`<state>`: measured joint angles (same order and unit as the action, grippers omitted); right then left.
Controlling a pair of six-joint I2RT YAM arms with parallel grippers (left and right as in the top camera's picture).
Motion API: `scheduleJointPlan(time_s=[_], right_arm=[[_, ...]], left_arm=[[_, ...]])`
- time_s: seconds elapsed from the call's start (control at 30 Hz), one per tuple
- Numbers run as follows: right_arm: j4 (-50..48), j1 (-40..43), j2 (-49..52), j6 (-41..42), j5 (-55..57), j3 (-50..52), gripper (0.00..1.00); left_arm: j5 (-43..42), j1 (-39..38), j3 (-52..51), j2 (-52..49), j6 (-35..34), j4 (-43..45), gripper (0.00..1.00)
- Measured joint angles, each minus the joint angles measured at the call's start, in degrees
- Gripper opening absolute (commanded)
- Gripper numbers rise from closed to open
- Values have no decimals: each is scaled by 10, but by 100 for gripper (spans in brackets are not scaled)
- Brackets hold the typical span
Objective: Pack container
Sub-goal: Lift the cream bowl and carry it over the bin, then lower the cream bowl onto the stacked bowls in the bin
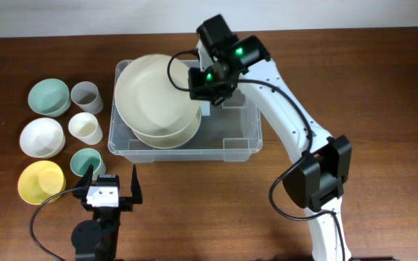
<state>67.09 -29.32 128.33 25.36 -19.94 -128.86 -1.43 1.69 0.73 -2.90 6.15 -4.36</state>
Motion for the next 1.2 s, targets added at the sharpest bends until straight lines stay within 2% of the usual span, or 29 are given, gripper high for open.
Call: scheduleJointPlan(time_s=[0.27, 0.4, 1.2], right_arm=[[-90, 0, 0, 20, -7, 102, 7], [-104, 0, 1, 29, -9, 122, 7], [-126, 0, 13, 40, -39, 136, 9]], left_arm=[[0, 0, 0, 0, 0, 0, 100], [0, 0, 0, 0, 0, 0, 100], [0, 0, 0, 0, 0, 0, 100]])
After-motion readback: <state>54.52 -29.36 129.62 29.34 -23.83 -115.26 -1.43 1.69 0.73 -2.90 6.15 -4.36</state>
